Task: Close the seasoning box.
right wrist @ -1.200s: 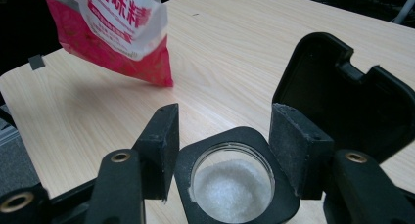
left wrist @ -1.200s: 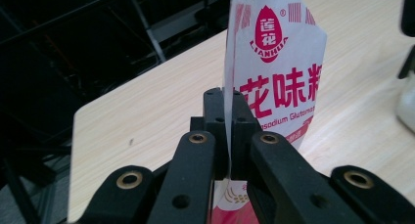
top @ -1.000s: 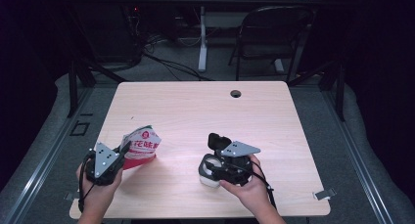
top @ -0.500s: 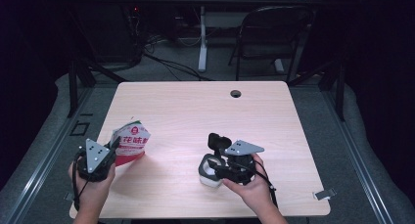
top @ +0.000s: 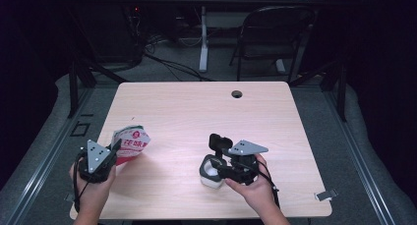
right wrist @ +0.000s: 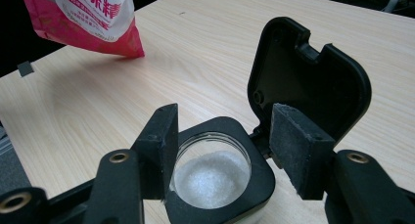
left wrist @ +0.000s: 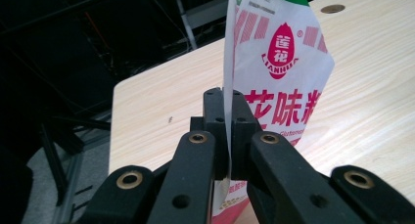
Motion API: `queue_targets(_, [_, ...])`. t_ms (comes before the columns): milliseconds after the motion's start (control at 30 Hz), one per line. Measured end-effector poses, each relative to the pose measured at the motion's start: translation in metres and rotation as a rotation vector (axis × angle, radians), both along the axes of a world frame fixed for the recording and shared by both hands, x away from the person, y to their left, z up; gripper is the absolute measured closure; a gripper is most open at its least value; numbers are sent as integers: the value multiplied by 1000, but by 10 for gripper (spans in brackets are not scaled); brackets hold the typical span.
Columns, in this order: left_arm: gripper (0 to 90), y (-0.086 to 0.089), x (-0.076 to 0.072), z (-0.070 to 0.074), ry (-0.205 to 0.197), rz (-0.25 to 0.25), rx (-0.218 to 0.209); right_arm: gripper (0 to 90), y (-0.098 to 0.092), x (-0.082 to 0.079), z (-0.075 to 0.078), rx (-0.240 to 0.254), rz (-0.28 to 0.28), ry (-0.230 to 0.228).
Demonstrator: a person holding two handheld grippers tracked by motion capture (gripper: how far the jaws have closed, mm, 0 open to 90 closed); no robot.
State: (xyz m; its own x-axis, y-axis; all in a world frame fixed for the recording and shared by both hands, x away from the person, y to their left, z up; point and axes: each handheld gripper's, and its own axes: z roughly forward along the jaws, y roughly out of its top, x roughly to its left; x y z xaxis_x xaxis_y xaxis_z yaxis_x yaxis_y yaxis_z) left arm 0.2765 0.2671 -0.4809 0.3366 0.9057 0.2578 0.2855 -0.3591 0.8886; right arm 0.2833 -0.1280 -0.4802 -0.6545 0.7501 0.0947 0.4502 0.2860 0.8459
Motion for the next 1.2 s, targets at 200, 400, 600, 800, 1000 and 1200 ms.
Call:
queue_targets(200, [899, -2, 0, -1, 18, -26, -29, 442, 0, 0, -1, -4, 2, -2])
queue_targets(400, [899, -11, -1, -5, 49, -66, -24, 442, 0, 0, 0, -6, 2, -4])
queue_targets(600, [899, -19, -1, -11, 72, -94, -23, 442, -1, 1, 1, 10, 0, -6])
queue_targets(800, [899, -27, -2, -17, 100, -130, -45, 442, -3, 1, 1, 17, -5, -2])
queue_targets(1000, [898, -36, -4, -25, 132, -168, -61, 442, -2, 1, 2, 13, -5, -5])
queue_targets(1200, [897, -50, -9, -34, 161, -208, -18, 442, -2, -1, 3, 10, -3, -8])
